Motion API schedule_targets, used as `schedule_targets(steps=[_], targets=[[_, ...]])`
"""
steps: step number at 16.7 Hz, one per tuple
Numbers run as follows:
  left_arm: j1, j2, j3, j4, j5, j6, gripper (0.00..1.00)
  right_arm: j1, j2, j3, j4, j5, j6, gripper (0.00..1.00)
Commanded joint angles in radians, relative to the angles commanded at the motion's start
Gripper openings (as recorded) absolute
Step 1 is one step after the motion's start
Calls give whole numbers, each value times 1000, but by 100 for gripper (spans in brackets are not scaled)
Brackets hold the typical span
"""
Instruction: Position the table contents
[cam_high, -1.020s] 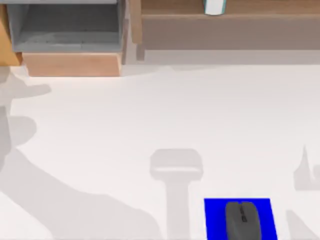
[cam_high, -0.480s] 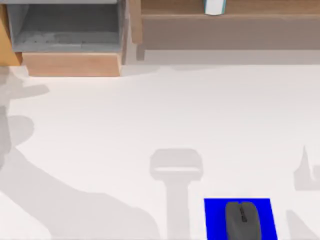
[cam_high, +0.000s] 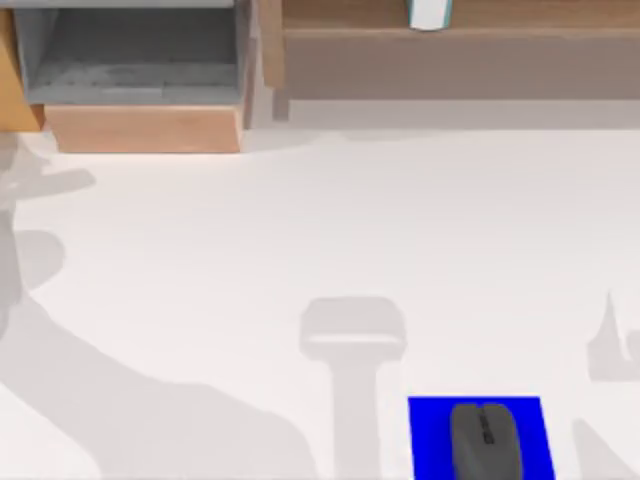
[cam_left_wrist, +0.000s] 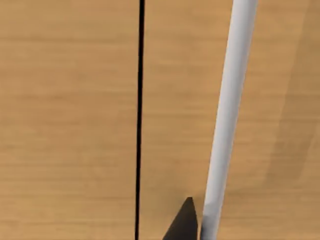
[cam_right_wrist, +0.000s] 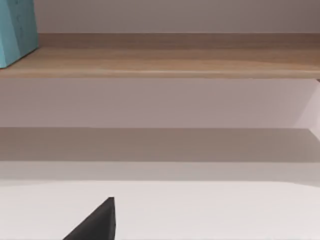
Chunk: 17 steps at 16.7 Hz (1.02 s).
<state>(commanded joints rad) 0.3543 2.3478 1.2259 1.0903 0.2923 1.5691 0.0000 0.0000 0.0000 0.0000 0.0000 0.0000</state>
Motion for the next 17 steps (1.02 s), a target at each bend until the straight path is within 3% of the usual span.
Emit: schedule_targets(steps=[17], targets=[[40, -62, -204, 88, 37, -1, 100, 0, 0, 0, 0, 0, 0, 100]])
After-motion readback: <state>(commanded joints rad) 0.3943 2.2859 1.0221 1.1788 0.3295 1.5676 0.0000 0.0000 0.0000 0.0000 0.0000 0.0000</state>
